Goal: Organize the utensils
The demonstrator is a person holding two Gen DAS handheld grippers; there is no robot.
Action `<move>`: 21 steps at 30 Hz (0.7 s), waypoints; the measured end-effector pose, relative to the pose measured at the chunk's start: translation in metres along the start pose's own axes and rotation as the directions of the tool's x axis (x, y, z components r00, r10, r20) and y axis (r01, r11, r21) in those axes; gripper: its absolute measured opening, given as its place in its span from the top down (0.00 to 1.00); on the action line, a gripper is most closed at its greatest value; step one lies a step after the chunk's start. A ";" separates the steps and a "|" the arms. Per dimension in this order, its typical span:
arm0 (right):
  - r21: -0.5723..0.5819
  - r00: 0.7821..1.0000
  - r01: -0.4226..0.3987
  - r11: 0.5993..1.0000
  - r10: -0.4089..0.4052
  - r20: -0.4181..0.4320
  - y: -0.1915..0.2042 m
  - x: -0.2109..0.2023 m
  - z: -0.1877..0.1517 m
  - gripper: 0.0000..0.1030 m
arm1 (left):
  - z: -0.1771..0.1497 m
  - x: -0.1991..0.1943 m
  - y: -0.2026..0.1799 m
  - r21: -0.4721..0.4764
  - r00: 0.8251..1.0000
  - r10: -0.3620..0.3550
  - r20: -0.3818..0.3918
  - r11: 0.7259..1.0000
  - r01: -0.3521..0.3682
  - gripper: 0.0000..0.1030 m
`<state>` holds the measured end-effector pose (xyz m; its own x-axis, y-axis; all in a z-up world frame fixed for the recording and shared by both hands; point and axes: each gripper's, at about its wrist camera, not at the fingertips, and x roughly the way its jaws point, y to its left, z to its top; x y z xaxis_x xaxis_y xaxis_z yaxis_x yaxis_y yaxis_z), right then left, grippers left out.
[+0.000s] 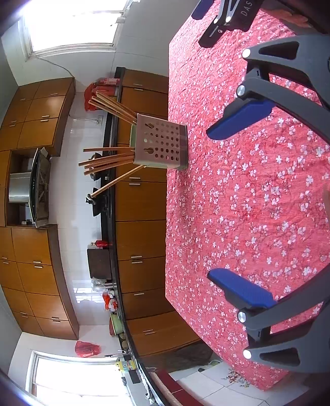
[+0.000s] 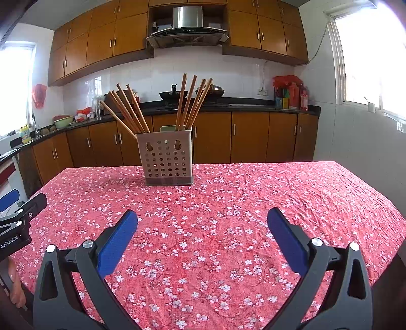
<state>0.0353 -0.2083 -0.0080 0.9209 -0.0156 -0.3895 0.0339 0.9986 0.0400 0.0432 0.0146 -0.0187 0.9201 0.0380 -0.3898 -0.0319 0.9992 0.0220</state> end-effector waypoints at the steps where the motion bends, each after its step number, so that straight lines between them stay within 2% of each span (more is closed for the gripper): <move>1: -0.002 1.000 0.001 1.000 -0.001 -0.001 0.000 -0.001 -0.001 0.02 | 0.000 0.001 -0.001 0.004 1.000 0.000 -0.002 1.000 0.000 0.04; 21: 0.002 1.000 0.000 1.000 0.001 -0.015 -0.003 0.000 -0.005 0.02 | -0.004 0.002 -0.006 0.017 1.000 -0.012 -0.019 1.000 0.013 0.04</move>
<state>0.0332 -0.2114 -0.0122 0.9151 -0.0143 -0.4030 0.0344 0.9985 0.0425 0.0439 0.0089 -0.0231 0.9130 0.0259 -0.4072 -0.0136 0.9994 0.0329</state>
